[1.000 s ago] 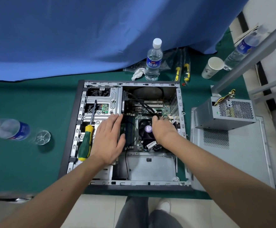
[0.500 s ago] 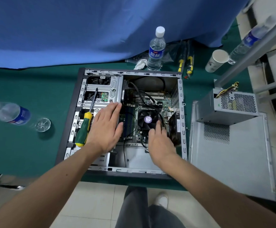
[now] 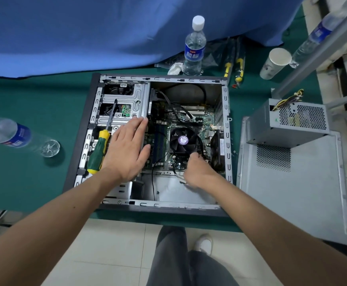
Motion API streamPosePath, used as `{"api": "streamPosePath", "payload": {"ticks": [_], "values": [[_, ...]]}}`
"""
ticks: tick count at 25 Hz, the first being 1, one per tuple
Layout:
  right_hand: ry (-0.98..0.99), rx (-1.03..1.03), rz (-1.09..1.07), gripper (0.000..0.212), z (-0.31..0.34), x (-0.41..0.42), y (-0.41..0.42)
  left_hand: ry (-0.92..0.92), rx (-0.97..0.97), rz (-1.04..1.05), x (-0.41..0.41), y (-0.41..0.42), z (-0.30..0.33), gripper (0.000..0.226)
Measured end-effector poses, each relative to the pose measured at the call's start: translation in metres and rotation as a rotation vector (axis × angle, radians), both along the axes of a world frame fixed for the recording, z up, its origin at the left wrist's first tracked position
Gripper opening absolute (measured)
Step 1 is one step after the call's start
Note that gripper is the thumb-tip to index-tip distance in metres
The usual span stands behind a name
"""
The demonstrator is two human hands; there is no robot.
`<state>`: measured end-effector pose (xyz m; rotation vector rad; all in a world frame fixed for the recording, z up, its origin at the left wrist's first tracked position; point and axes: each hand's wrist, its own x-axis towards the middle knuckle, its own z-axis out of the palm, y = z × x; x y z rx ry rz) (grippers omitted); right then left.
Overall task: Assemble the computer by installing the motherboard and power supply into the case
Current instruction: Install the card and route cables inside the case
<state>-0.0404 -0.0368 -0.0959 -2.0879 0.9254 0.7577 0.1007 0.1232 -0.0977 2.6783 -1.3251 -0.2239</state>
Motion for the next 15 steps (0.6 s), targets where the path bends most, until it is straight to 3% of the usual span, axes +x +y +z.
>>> {"api": "streamPosePath", "payload": {"ticks": [4, 6, 9, 13, 15], "values": [[0.026, 0.026, 0.125, 0.047, 0.001, -0.008, -0.005, 0.002, -0.002, 0.003, 0.001, -0.001, -0.002, 0.07], [-0.087, -0.06, 0.246, 0.028, 0.008, -0.015, 0.001, 0.017, -0.007, 0.008, 0.001, 0.0, -0.002, 0.07], [-0.218, -0.114, 0.478, 0.025, 0.018, -0.021, 0.012, 0.048, -0.053, 0.023, 0.001, 0.0, -0.001, 0.07], [-0.323, 0.085, 0.395, 0.025, 0.025, -0.015, 0.014, 0.084, -0.14, 0.064, 0.003, -0.004, 0.001, 0.061], [-0.356, 0.084, 0.482, 0.026, 0.02, -0.008, 0.014, 0.094, -0.165, 0.07, 0.003, -0.004, 0.002, 0.057]]}}
